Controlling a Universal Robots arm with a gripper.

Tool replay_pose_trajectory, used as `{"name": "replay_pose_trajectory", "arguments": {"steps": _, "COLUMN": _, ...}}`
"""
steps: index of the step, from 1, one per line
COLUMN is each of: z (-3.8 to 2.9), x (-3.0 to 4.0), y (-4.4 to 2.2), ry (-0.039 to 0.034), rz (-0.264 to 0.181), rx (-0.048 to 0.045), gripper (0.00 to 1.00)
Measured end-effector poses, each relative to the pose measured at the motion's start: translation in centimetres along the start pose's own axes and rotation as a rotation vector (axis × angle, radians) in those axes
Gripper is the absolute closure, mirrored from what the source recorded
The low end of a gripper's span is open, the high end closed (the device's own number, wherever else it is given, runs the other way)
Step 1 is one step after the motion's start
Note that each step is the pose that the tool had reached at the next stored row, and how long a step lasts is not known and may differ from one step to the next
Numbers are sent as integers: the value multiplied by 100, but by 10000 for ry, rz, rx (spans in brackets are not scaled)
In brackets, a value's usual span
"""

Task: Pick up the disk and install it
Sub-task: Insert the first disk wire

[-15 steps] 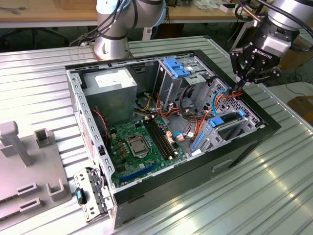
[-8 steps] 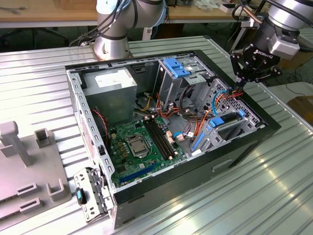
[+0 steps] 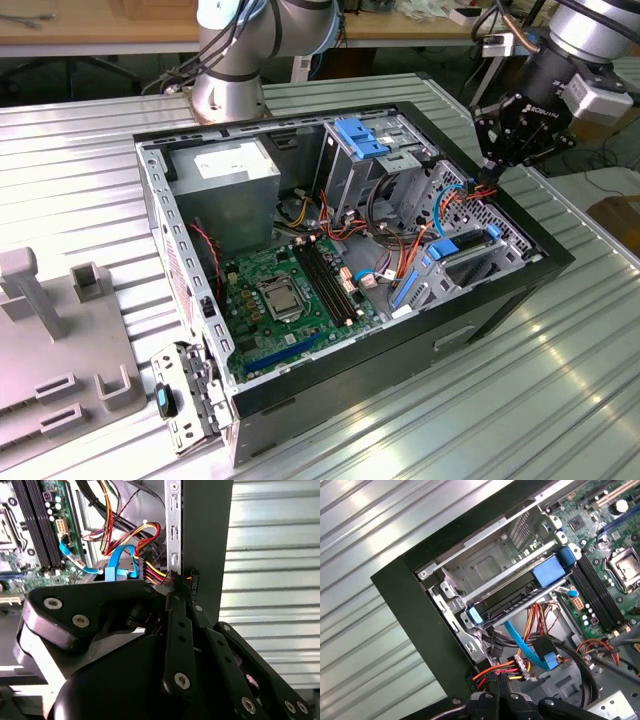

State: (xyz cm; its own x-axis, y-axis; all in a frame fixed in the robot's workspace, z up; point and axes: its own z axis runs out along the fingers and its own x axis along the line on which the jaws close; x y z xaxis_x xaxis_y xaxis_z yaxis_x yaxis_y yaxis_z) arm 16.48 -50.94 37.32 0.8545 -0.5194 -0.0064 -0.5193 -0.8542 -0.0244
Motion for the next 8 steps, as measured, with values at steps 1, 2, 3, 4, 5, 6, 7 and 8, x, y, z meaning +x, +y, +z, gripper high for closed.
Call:
{"name": "replay_pose_trajectory", "arguments": {"steps": 1, "z": 0, "x": 1, "y": -1, "ry": -7, "rz": -285, "rx": -2, "gripper": 89}}
{"name": "replay_pose_trajectory", "arguments": {"steps": 2, "z": 0, "x": 1, "y": -1, "ry": -13, "rz": -537, "rx": -4, "gripper": 89}}
{"name": "replay_pose_trajectory", "arguments": {"steps": 3, "z": 0, "x": 2, "y": -1, "ry": -17, "rz": -717, "rx": -5, "gripper": 89}}
{"name": "replay_pose_trajectory", "arguments": {"steps": 4, "z": 0, "x": 5, "y": -3, "ry": -22, "rz": -901, "rx": -6, "gripper": 89}}
{"name": "replay_pose_trajectory", "arguments": {"steps": 5, "z": 0, "x": 15, "y": -8, "ry": -24, "rz": -988, "rx": -6, "gripper": 89}}
{"name": "replay_pose_trajectory", "arguments": {"steps": 6, "z": 1, "x": 44, "y": -27, "ry": -21, "rz": -1034, "rx": -15, "gripper": 89}}
{"name": "replay_pose_trajectory", "arguments": {"steps": 7, "z": 1, "x": 64, "y": -39, "ry": -19, "rz": -1053, "rx": -21, "gripper": 89}}
{"name": "replay_pose_trajectory", "arguments": {"steps": 8, "z": 1, "x": 81, "y": -50, "ry": -19, "rz": -1093, "rx": -23, "gripper": 89}}
